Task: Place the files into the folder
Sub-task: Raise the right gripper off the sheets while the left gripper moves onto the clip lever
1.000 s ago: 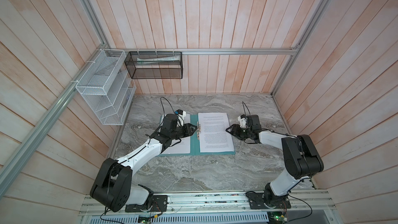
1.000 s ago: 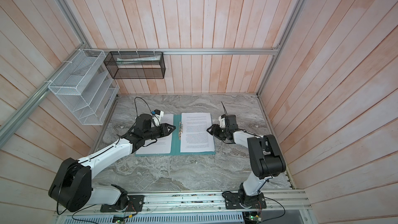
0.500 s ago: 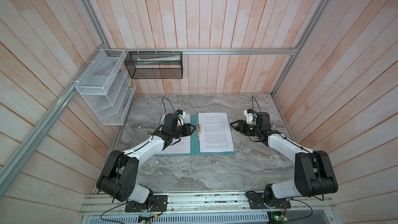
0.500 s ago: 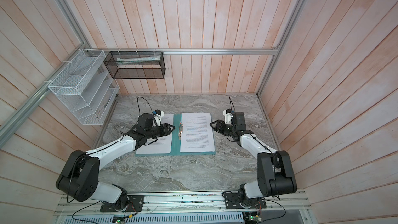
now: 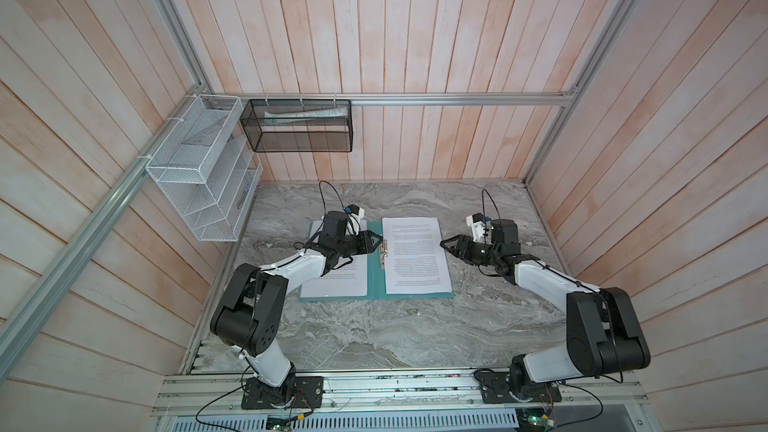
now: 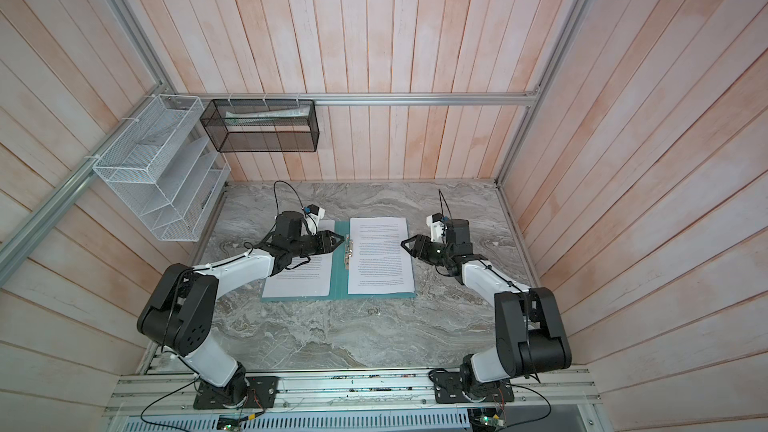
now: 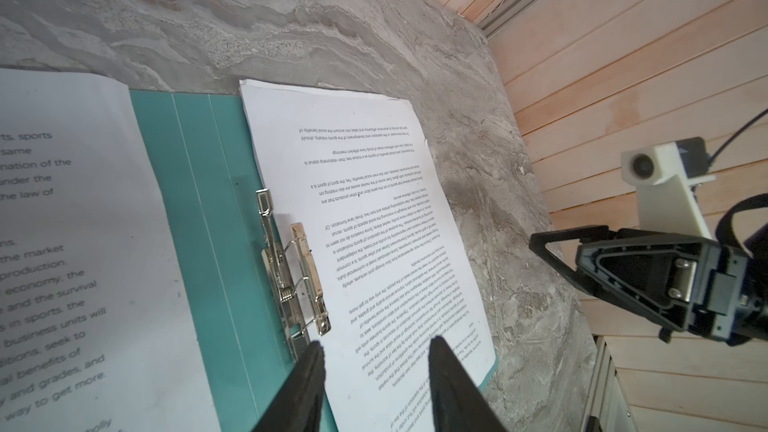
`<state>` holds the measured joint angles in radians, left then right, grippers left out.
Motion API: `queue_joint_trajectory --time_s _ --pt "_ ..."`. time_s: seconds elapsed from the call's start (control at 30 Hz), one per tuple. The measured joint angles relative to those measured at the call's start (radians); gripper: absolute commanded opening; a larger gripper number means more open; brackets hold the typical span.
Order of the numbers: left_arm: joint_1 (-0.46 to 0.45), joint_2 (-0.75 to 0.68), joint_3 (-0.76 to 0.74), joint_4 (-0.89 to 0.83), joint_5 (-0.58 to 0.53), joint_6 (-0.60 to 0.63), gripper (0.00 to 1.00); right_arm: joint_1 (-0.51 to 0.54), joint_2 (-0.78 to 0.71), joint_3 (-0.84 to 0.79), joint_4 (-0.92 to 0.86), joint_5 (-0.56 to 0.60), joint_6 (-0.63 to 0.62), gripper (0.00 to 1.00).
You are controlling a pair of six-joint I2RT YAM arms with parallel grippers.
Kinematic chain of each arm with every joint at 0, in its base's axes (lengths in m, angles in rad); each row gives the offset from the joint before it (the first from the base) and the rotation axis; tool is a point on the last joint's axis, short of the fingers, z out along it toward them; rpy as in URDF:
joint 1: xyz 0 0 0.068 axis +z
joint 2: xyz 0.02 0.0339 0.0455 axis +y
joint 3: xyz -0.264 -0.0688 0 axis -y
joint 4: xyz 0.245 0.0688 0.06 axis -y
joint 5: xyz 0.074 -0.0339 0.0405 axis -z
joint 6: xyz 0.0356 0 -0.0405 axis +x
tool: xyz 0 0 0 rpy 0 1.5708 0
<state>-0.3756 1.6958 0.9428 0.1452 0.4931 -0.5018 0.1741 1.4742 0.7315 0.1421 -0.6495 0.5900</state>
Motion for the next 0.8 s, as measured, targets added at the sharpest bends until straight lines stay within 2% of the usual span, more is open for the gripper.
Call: queue_joint_trajectory --time_s 0.17,0.8 --pt "0.011 0.059 0.032 0.003 0.005 0.010 0.44 0.031 0.034 0.000 0.025 -0.005 0.001 0.52" --pt "0.055 0.354 0.232 0.043 0.100 0.016 0.47 0.068 0.080 0.014 0.037 -0.003 0.008 0.52"
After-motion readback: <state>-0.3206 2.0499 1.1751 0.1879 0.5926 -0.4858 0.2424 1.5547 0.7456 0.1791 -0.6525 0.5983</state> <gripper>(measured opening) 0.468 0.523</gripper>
